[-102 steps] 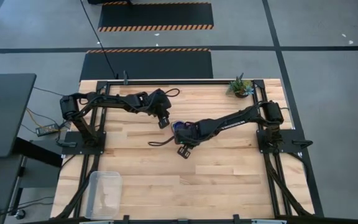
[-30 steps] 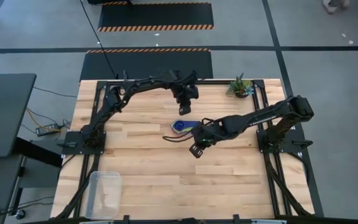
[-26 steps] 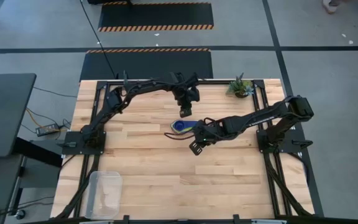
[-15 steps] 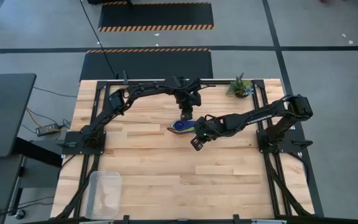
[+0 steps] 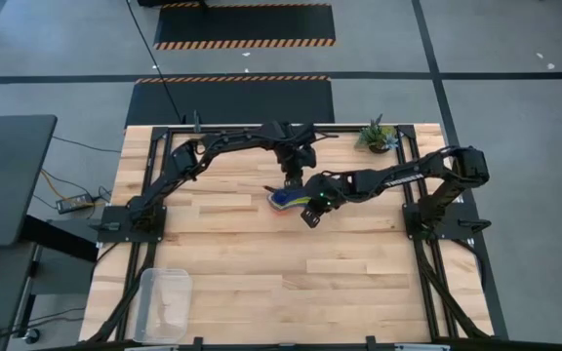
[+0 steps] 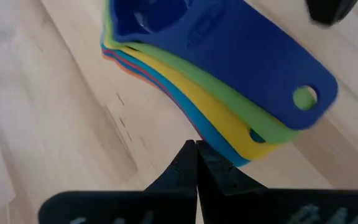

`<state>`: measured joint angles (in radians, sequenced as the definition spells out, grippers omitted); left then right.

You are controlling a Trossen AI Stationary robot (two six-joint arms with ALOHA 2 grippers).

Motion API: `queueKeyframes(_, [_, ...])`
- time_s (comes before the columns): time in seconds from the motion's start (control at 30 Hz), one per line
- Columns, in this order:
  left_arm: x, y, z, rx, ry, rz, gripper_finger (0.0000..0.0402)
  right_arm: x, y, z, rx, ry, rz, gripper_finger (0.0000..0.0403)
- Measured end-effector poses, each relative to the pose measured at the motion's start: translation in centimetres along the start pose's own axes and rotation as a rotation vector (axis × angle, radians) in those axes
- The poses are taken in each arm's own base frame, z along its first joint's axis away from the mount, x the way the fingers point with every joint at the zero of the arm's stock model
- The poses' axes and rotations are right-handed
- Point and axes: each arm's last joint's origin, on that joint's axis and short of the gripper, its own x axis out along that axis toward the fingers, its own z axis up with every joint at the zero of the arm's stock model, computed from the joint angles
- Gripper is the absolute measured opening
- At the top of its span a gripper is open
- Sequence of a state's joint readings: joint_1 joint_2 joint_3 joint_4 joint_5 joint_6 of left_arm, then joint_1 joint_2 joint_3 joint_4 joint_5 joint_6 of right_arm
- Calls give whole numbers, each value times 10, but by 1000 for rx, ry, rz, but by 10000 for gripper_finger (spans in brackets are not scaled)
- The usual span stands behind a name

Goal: Nest measuring cups in basket
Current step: Adjust the measuring cups

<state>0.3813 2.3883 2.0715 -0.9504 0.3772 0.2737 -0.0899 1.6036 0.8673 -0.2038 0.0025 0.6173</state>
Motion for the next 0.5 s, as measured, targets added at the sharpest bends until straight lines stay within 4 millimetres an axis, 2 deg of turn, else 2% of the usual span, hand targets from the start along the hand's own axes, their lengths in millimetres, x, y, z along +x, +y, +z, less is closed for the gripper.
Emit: queueKeyframes(0.5, [3,-5,-1,38,33,21,2,22,-18,6,-4,48,40,0])
